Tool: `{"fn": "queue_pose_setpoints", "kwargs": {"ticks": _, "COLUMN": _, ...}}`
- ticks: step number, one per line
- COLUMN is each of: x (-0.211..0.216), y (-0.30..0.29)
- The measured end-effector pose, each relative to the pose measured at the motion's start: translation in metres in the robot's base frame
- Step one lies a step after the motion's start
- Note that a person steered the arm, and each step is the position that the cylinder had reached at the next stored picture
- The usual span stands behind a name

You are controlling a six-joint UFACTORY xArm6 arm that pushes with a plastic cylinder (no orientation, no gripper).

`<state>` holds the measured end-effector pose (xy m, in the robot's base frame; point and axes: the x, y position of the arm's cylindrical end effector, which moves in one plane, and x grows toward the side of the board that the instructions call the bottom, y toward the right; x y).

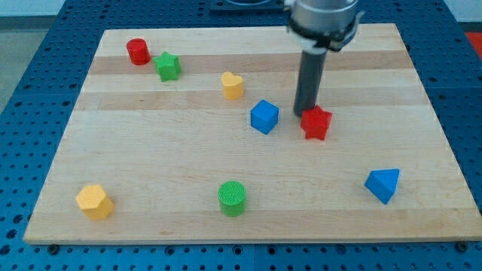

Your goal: Place the red star in between the blue blocks

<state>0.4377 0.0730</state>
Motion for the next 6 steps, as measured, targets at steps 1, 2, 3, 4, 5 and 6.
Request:
{"fn": "queue_pose_setpoints", "kwargs": {"ticks": 1, "x": 0.009, "y": -0.007}}
{"fn": "queue_pose_setpoints", "kwargs": {"ticks": 2, "x": -0.021, "y": -0.001}}
{"fn": "queue_pose_setpoints", "kwargs": {"ticks": 3, "x": -0.018, "y": 0.023}}
{"fn": "queue_pose_setpoints", "kwargs": {"ticks": 4, "x": -0.002, "y": 0.034}}
{"fn": "queue_pose_setpoints", "kwargs": {"ticks": 5, "x": 0.016, "y": 0.037}}
{"fn": "queue_pose_setpoints", "kwargs": {"ticks": 6, "x": 0.016, "y": 0.07}}
